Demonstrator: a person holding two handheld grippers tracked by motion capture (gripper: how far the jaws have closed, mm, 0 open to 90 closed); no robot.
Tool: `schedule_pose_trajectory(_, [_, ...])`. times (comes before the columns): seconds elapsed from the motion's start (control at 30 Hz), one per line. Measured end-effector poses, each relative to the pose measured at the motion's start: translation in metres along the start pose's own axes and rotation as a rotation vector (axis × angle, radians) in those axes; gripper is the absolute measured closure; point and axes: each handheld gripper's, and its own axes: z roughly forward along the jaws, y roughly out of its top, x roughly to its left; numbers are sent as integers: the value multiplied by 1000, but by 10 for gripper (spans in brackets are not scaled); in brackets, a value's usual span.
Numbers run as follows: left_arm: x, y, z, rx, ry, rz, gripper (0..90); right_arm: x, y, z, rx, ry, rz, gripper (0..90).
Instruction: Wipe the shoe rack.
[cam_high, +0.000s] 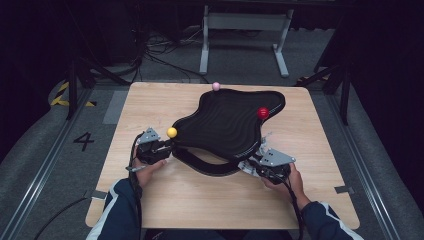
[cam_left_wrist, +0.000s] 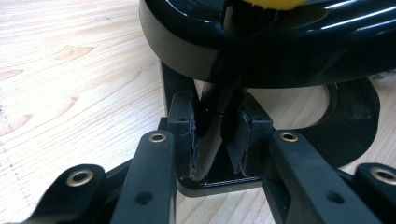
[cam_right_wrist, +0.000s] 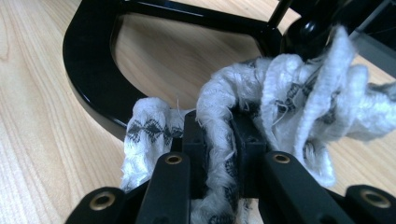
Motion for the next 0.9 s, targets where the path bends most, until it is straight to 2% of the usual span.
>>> schedule_pose_trajectory(0.27, [-1, 0, 2, 0, -16, 0, 717, -10, 22, -20, -113, -48, 11, 783])
schedule_pose_trajectory(0.33, [-2, 0, 3, 2, -18, 1, 717, -16, 35, -31, -177, -73, 23, 783])
schedule_pose_trajectory(0.37, [-2, 0, 3, 2, -18, 1, 717, -16, 35, -31, -177, -73, 23, 783])
schedule_pose_trajectory(0.5, [-4, 1, 4, 8, -16, 1, 717, -20, 49, -41, -238, -110, 12, 781])
schedule_pose_trajectory(0.67, [-3, 0, 4, 7, -19, 6, 717, -19, 51, -40, -244, -112, 2, 782])
schedule_pose_trajectory(0.77, [-2, 0, 4, 4, -27, 10, 717, -15, 44, -30, -206, -99, 1, 784])
schedule_pose_trajectory(0.9, [-2, 0, 4, 7, -28, 12, 717, -8, 33, -15, -141, -80, -24, 785])
